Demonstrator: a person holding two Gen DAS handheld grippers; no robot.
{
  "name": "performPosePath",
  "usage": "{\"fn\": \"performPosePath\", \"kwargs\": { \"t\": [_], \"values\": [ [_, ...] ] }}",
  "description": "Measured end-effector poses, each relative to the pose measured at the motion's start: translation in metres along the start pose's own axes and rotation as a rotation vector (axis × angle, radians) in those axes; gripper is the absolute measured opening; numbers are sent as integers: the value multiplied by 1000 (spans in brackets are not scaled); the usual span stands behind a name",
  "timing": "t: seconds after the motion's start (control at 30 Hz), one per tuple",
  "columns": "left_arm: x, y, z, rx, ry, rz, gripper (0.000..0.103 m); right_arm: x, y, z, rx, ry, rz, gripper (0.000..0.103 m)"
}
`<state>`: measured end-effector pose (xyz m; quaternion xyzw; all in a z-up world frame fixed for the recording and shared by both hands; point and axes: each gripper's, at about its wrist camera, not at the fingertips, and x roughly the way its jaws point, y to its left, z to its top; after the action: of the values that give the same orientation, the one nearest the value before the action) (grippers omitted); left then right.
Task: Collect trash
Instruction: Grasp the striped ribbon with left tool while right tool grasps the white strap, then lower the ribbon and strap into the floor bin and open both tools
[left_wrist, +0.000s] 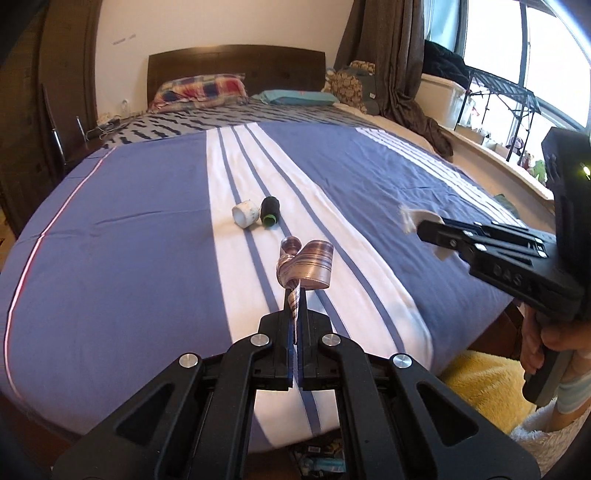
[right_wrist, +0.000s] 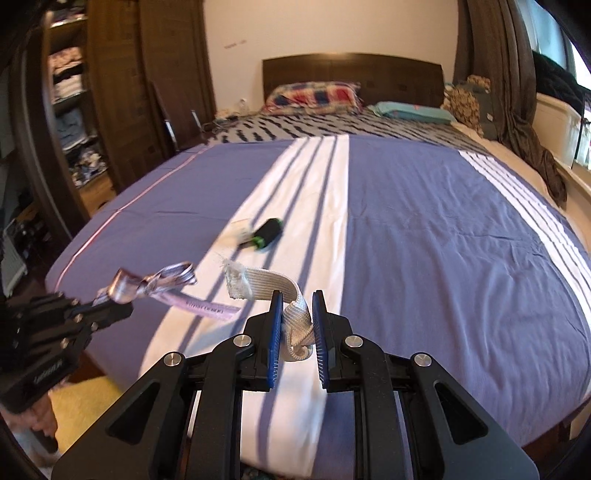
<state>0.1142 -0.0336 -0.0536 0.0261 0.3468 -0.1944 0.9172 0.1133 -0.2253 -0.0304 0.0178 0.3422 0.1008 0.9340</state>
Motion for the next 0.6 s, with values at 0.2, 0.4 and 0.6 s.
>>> {"fn": "performPosePath", "kwargs": {
  "t": [0.2,0.4,0.6],
  "values": [
    [-43,-14,-24,8,-46,-19,0,-47,20,-34,-20,-36,37,17],
    [-73,-33,-52,24,-69,-60,0,-75,33,-69,-19,-40,77,17],
    [-82,-45,-79,30,-44,-96,0,-82,39,-100,-15,6,92,17]
  ]
}}
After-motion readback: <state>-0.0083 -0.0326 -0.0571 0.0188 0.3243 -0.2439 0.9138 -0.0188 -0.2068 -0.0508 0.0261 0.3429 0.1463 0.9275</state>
